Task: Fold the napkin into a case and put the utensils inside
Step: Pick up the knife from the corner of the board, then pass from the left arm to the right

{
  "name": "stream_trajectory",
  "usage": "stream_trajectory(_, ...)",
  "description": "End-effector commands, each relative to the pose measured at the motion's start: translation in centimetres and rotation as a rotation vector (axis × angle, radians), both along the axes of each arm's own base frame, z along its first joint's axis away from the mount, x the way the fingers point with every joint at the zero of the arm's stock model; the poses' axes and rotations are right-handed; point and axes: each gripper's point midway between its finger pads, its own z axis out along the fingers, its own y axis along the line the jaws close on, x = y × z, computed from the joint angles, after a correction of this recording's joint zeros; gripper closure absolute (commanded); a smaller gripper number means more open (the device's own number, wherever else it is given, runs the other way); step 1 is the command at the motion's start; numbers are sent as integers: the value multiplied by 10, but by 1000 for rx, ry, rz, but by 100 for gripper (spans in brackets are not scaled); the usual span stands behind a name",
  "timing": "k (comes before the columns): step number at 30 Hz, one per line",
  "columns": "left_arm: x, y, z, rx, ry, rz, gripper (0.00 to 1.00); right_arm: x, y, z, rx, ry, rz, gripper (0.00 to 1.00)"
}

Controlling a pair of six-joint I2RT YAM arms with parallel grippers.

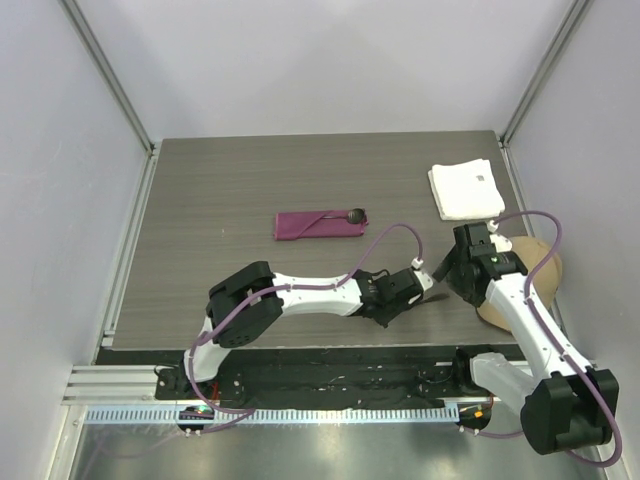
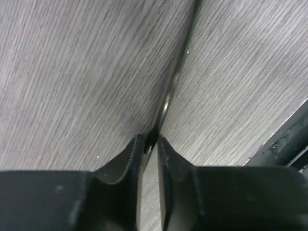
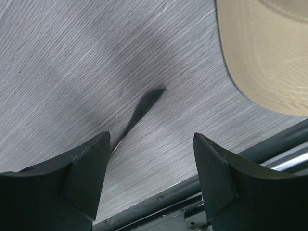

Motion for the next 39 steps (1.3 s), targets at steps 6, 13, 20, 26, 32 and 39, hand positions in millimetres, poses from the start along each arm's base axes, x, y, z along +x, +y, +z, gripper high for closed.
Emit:
stream_trajectory(6,-10,11,-21,37,50,3,95,10,30,-16,169,-48,19,35)
stream_trajectory(13,-12,14,-28,-15,122,30,100,20,75,-42,398,-67,127,43)
stream_trajectory(20,-14,17,-28,-95,221,55,100,30,95,-53,486,-82,126,51)
stream_trajectory(26,-12,22,-27,-163,327,84,100,21,96,-72,473,-35,47,55)
stream_trajectory(32,-20,14,-27,-218,405,69,100,22,100,-78,440,-15,20,56)
stream_trajectory(39,-21,15,-24,-245,455,54,100,11,101,-97,448,-20,-38,67)
